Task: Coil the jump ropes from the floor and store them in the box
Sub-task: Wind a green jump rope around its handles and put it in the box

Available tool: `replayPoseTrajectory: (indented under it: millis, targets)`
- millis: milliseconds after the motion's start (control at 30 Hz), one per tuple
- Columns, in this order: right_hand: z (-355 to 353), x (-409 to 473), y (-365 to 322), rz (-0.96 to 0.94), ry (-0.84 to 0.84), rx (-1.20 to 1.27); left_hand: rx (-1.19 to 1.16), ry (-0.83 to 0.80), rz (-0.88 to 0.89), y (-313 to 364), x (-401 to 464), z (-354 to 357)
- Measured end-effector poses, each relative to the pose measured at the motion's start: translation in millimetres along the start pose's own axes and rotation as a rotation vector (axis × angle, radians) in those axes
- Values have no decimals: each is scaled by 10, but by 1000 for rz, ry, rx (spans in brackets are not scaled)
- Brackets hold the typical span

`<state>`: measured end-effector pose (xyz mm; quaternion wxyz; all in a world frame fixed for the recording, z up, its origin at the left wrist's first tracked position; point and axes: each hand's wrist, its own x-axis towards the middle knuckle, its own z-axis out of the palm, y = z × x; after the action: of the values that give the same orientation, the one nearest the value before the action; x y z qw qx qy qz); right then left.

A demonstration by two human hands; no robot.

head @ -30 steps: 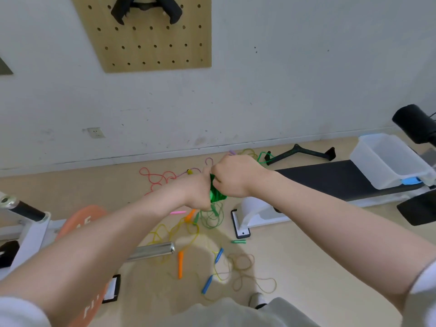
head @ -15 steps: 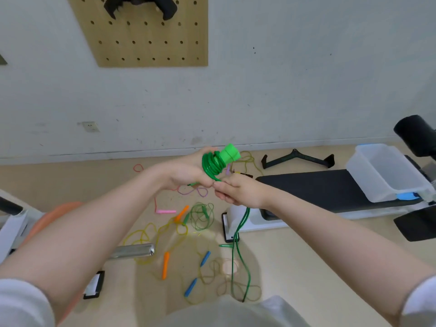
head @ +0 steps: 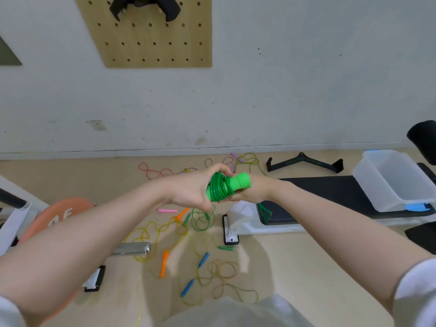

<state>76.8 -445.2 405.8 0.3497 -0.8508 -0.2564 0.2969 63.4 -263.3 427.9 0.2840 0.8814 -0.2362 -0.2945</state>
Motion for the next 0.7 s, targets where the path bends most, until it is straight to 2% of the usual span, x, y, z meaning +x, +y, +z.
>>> replayPoseTrajectory:
  millis: [133,367,467,500,567,633,700]
  targets:
    - [-43,57,86,-33,-53,-191,98,23,2,63,31,51]
    - [-255,-5,269,1,-45,-556,624,11,-58,357,163,146]
    - [-369,-46,83,52,47,-769,815,69,-128,437,248,169]
    - [-417,-78,2,71,78,-762,852,84,-147,420,268,170]
    - [-522,-192,-143,123,110,-594,855,100,-209,325,277,185]
    - [-513,-283,-222,152,71,-444,782,139,-281,249,260,211]
    - [-336,-303,-263,159,24,-435,665,202,-337,228,278,217]
